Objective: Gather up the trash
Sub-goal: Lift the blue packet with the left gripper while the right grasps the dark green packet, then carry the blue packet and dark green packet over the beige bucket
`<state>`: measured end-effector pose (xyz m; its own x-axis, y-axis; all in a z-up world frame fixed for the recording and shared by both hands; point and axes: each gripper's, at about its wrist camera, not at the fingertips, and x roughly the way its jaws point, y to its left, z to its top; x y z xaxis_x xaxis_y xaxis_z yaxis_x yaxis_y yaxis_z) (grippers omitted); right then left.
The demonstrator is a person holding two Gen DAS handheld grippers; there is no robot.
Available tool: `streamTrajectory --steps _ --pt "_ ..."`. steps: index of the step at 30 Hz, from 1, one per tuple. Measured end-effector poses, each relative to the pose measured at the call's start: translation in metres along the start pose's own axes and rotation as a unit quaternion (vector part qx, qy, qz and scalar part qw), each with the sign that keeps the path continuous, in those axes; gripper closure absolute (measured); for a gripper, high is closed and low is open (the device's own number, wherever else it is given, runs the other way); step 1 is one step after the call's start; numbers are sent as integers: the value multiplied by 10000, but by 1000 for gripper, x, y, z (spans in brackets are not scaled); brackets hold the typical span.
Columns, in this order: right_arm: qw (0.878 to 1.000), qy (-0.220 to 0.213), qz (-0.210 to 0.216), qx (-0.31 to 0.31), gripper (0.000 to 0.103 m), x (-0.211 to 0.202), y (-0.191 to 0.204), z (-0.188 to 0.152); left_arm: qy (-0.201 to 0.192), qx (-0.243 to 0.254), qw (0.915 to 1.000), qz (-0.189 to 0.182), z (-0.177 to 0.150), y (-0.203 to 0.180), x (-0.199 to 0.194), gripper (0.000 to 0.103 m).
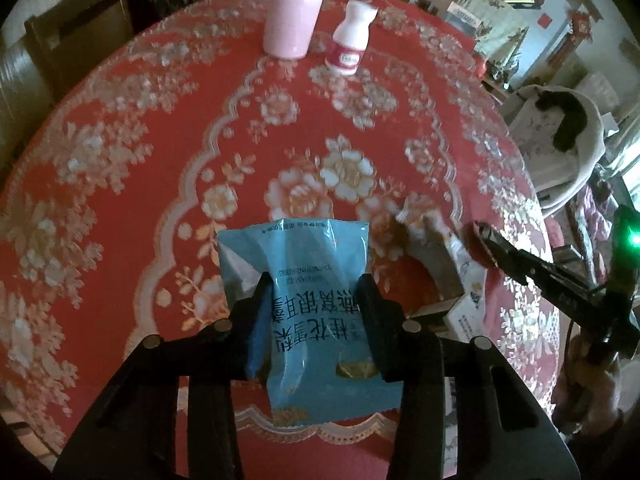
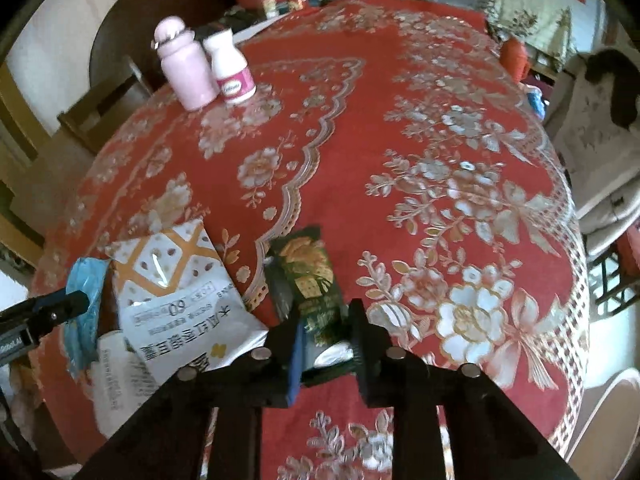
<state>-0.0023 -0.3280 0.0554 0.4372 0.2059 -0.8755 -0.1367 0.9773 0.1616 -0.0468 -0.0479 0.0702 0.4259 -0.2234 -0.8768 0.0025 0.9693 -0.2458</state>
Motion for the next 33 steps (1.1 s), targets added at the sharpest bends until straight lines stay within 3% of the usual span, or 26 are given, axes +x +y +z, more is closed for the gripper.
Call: streamTrajectory --steps 18,19,20,22,33 --pt "9991 -155 166 368 88 -42 -9 -30 -461 545 9970 -290 7 -45 -55 64" --pt "9991 -148 194 349 78 -42 -8 -30 -462 557 9969 -297 6 -46 -56 64" --pt "9992 -92 214 310 55 -41 -7 -30 -454 570 9969 -299 5 -47 -56 64" --pt "9997 -85 146 193 42 -39 -4 -29 -428 574 9970 -292 3 -48 -57 64" --pt "9926 668 -38 -1017 42 16 7 -7 -412 293 9985 -221 -8 -41 -63 64"
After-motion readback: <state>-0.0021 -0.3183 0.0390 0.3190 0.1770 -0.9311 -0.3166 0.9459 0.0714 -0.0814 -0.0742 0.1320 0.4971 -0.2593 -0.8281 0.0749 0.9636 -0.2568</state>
